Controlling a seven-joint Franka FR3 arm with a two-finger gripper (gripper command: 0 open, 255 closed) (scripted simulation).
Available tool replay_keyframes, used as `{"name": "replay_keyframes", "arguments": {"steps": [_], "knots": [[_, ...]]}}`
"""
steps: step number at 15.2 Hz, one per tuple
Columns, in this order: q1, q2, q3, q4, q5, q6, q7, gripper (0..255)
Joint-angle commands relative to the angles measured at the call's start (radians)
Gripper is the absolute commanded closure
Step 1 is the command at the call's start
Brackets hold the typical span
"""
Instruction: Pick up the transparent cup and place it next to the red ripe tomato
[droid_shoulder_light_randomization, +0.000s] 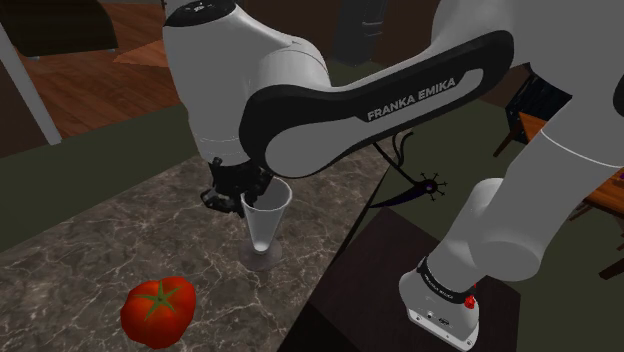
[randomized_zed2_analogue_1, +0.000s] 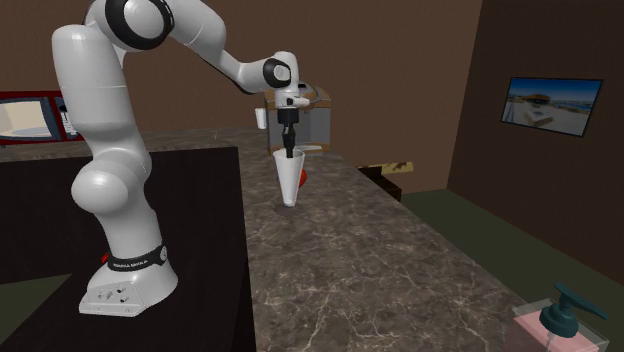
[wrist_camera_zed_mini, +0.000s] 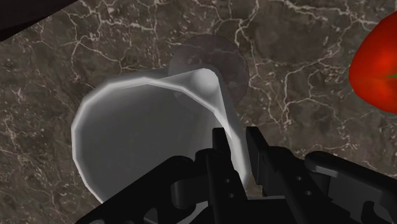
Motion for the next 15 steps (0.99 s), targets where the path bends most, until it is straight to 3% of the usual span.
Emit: {"name": "replay_keyframes", "arguments": {"steps": [1, 2, 3, 8, 12, 15], "knots": [[0.000, 0.000, 0.000, 0.000, 0.000, 0.000, 0.000, 255], [0.000, 0.000, 0.000, 0.000, 0.000, 0.000, 0.000, 255], [0.000, 0.000, 0.000, 0.000, 0.000, 0.000, 0.000, 0], [0.000, 0.000, 0.000, 0.000, 0.000, 0.000, 0.000, 0], [0.007, -0.017, 0.007, 0.111, 0.017, -0.124, -0.011, 0], [0.007, -0.017, 0.007, 0.111, 0.017, -0.124, -0.011, 0]]}}
